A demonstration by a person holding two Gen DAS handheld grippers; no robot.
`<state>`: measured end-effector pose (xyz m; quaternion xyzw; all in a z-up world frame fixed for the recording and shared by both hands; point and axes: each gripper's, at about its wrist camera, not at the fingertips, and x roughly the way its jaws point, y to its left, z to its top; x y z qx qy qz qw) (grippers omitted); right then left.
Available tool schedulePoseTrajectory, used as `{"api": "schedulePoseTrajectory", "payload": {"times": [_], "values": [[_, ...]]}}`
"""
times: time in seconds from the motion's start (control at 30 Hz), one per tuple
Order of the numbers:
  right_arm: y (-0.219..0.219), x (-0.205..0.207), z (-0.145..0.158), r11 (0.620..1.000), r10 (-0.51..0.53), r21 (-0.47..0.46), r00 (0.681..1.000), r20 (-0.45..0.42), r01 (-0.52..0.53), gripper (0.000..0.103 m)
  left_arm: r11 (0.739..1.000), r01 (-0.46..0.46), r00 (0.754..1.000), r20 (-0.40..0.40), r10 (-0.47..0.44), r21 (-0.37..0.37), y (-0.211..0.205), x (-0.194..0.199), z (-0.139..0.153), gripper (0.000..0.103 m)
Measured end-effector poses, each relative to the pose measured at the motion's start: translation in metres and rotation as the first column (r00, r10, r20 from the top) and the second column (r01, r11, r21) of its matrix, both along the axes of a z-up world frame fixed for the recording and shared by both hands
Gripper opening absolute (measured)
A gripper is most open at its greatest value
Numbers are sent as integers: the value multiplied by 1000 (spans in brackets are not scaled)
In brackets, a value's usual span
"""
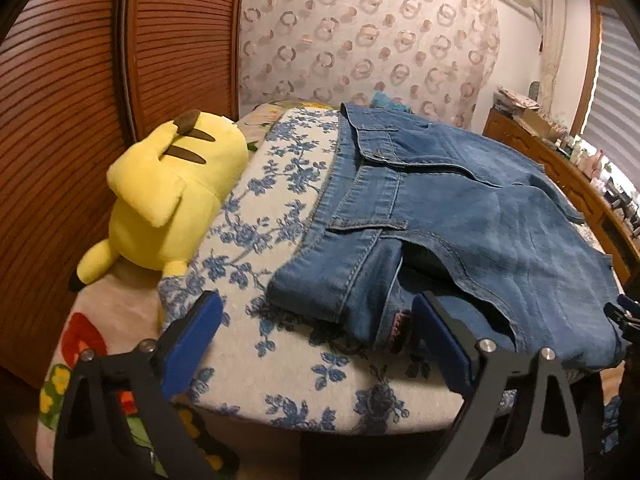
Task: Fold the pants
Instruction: 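Move both tools down toward the legs of the blue jeans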
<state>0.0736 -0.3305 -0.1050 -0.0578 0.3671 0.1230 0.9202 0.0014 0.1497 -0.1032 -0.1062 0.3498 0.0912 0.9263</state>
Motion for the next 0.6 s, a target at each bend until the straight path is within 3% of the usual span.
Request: {"api": "schedulePoseTrajectory", "payload": {"times": [0.23,0.37,0.5,0.6], "values": [[-1,0,-1,1000,9,0,1000,5,-9,103,999,-1,1000,17,2,-52,0,-5,-1,89],[-1,3,-1,1000,11,0,1000,9,-11,103,999,2,998,58,1,-50,-1,-9,11,77],[-1,1,-2,1000,12,0,1000,11,-12,103,998,-22,994,104,28,-59,4,-15,21,73],[-1,1,-2,1000,13,0,1000,11,-13,103,998,-46,996,71,49,-53,11,-10,15,63]]}}
